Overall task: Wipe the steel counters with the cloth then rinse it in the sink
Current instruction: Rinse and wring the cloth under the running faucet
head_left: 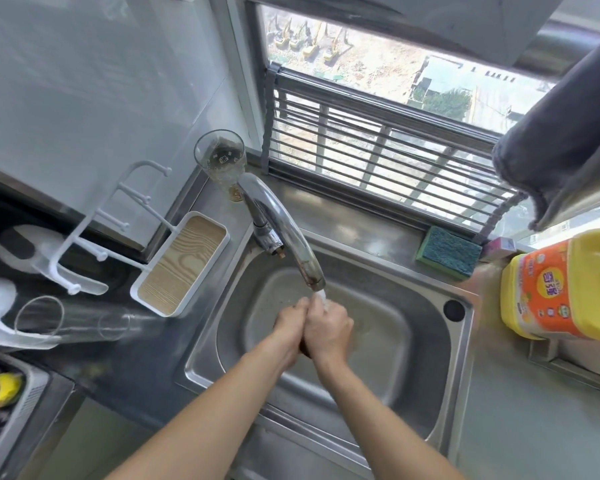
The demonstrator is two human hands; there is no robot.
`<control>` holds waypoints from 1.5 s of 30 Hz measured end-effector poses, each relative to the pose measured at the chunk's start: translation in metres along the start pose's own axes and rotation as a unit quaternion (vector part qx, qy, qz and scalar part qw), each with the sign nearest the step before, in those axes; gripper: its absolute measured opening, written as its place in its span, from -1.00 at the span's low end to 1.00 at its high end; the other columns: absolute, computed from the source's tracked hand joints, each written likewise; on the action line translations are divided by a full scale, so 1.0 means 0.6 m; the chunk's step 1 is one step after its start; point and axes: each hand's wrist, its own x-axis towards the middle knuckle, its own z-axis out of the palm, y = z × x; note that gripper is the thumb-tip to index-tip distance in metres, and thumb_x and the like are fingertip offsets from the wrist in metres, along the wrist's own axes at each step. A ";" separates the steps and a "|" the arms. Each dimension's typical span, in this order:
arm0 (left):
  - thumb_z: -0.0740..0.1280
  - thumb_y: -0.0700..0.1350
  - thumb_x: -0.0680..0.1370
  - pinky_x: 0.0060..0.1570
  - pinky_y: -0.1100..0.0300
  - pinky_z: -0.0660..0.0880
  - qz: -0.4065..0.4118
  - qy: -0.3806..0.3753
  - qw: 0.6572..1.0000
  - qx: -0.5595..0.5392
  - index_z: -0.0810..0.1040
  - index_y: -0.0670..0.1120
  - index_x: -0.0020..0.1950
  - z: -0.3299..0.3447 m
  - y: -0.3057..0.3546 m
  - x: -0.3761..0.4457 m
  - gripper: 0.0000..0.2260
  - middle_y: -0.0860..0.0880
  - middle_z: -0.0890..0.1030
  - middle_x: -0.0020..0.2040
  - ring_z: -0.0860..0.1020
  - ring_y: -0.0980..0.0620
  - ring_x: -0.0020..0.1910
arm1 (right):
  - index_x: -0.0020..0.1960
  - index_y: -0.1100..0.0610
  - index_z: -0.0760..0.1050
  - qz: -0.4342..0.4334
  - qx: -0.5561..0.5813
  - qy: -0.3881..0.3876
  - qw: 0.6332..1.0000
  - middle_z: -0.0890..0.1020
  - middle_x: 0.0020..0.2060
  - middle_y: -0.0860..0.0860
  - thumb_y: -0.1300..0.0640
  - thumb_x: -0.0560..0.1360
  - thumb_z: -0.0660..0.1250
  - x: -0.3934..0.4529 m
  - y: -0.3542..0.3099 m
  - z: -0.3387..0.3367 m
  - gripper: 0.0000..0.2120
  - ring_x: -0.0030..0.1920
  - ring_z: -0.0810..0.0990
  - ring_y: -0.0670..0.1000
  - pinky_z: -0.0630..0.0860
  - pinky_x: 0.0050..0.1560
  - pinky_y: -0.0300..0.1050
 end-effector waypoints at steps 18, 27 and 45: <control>0.31 0.19 0.59 -0.11 0.09 0.60 0.000 -0.029 0.999 -0.035 0.59 -0.05 0.04 -0.007 -0.013 0.034 -0.69 -0.12 0.70 0.04 0.68 -0.07 -0.04 | -0.06 0.00 0.57 0.091 0.261 0.019 0.961 0.66 -0.14 -0.03 -0.15 0.48 0.36 0.008 0.063 0.006 -0.77 -0.05 0.62 0.04 0.57 0.15 0.14; 0.22 0.09 0.67 -0.23 0.17 0.55 -0.016 -0.056 0.992 -0.113 0.68 -0.12 -0.10 0.035 -0.024 0.015 -0.63 -0.04 0.72 -0.21 0.67 -0.01 -0.20 | -0.04 0.17 0.62 0.102 0.079 0.056 0.990 0.71 -0.07 0.19 -0.10 0.60 0.29 0.060 0.048 0.007 -0.67 0.04 0.63 0.24 0.49 0.06 0.01; 0.19 0.10 0.64 -0.30 0.09 0.58 0.105 0.009 0.984 0.143 0.49 0.00 0.18 0.011 -0.024 0.038 -0.75 -0.12 0.63 0.09 0.63 -0.09 -0.13 | -0.03 0.10 0.55 0.094 0.099 0.152 0.979 0.68 -0.11 0.09 -0.05 0.60 0.25 0.022 0.082 -0.021 -0.76 -0.03 0.59 0.18 0.47 0.06 0.02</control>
